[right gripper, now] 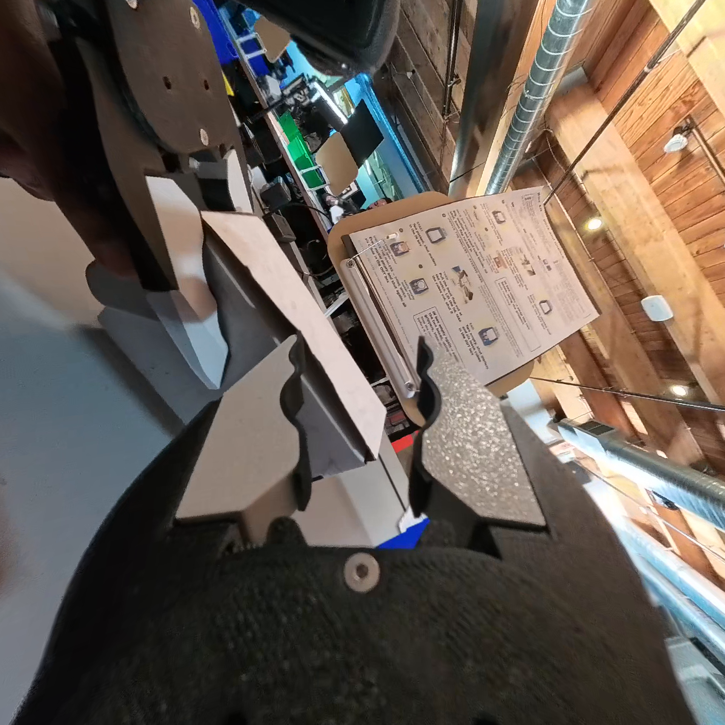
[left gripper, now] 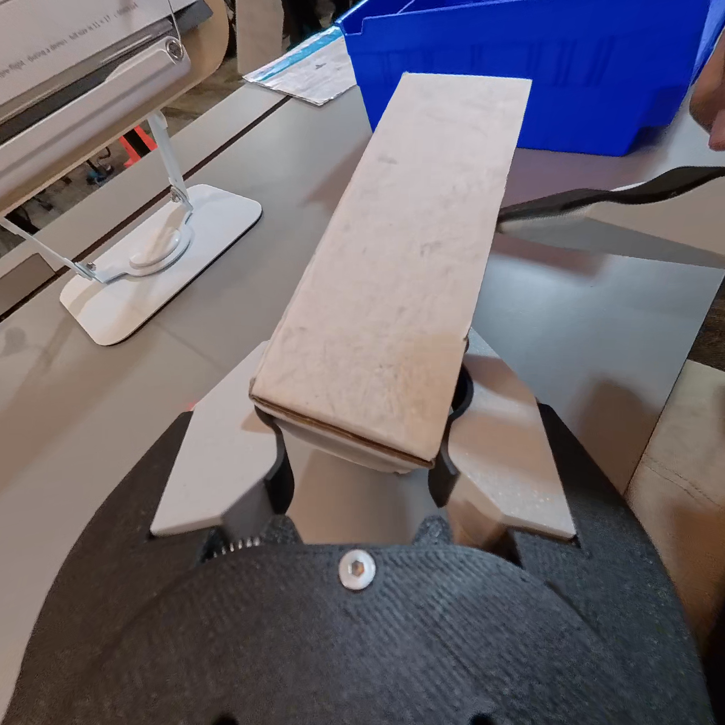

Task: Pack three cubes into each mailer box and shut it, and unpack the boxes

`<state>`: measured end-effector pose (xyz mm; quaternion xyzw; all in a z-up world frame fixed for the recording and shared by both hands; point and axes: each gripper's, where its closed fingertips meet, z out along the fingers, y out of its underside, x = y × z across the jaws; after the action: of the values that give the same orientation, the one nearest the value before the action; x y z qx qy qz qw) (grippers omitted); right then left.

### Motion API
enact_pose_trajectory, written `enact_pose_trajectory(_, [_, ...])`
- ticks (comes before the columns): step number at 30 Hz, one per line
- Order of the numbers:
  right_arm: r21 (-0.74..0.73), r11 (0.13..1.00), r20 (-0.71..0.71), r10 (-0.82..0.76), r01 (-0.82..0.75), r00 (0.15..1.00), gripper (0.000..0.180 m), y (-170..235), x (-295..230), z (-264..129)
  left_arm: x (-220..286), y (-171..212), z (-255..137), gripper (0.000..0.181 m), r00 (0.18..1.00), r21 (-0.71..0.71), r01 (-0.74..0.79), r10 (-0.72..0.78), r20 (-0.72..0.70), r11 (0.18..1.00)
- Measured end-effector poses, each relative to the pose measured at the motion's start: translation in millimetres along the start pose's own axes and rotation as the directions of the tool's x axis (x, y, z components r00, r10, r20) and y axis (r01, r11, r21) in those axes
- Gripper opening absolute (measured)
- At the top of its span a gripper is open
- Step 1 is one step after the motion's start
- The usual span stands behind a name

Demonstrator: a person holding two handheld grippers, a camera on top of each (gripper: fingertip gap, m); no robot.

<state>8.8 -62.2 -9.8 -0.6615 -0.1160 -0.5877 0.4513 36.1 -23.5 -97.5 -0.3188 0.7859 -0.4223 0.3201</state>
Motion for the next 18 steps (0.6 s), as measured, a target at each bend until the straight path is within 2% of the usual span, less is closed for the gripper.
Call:
enact_pose_trajectory(2, [0.003,1.000,0.036,-0.019,0.018,0.999,0.055,1.3,-6.5,0.9,-0.7,2.4,0.2,0.088,1.000,-0.003,-0.004,0.004,0.004,1.000])
enact_pose_trajectory(6, [0.032,0.983,0.046,-0.183,0.182,0.982,0.049,1.4,-18.7,0.2,-0.9,7.6,2.5,0.088,1.000,-0.018,-0.011,0.011,-0.004,1.000])
enact_pose_trajectory(12, [0.024,0.986,0.069,-0.165,0.164,0.984,0.050,3.7,-19.2,-0.6,-1.3,7.4,2.7,0.088,1.000,-0.013,-0.020,0.020,0.009,1.000])
enact_pose_trajectory(18, [0.003,0.950,0.061,-0.311,0.311,0.948,0.042,4.4,-23.4,-0.1,0.0,6.9,2.3,0.088,0.999,-0.012,-0.046,0.046,0.019,0.999])
